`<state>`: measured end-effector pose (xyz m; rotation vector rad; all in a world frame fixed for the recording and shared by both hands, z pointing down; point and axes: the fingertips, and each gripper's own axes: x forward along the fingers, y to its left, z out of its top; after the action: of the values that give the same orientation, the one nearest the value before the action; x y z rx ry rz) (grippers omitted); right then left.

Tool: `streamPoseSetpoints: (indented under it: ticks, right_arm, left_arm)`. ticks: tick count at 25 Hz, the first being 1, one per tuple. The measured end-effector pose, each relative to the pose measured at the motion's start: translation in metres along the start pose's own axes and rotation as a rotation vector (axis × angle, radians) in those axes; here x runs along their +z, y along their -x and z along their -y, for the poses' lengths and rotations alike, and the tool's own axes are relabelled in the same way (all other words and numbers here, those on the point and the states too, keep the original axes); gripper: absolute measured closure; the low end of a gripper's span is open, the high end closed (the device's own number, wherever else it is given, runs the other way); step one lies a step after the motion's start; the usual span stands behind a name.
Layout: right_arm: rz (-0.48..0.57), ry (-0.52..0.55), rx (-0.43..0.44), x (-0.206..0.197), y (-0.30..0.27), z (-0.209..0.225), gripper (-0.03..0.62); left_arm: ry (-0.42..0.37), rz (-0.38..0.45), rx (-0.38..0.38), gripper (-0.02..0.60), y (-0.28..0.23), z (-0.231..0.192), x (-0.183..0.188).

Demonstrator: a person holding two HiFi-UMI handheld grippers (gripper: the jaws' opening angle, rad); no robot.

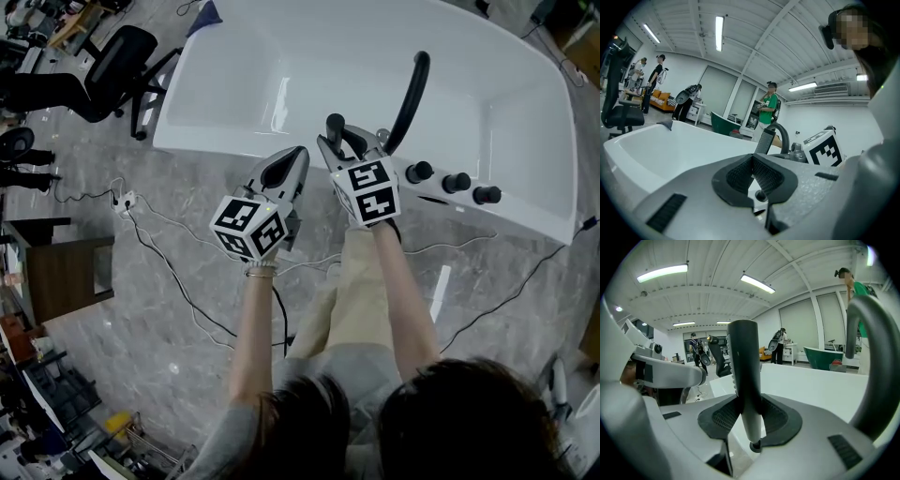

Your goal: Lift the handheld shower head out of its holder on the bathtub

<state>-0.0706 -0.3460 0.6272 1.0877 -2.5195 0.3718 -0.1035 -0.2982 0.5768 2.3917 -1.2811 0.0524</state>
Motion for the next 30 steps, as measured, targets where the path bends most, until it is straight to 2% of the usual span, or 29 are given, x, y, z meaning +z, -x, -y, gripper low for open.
streamPoseSetpoints:
  ticks: [14,20,24,30]
  right_arm:
    - [0.099,-0.031,-0.025,0.087,0.052,-0.010,0.461]
    - [0.138,-0.005,-0.012,0.128,0.074,-0.022,0.462]
    - [0.169,-0.025,0.004,0.150,0.088,-0.028,0.462]
    - [0.215,0.004,0.029,0.185,0.111,-0.046,0.461]
  left_arm:
    - [0.001,0.056,0.022,0.577,0.039,0.019,0.059]
    - [-0.020,0.096,0.038,0.577,0.056,0.022,0.095]
    - [-0.008,0.133,0.042,0.577,0.065,0.029,0.113]
    - [-0.060,0.141,0.034,0.577,0.084,0.048,0.141]
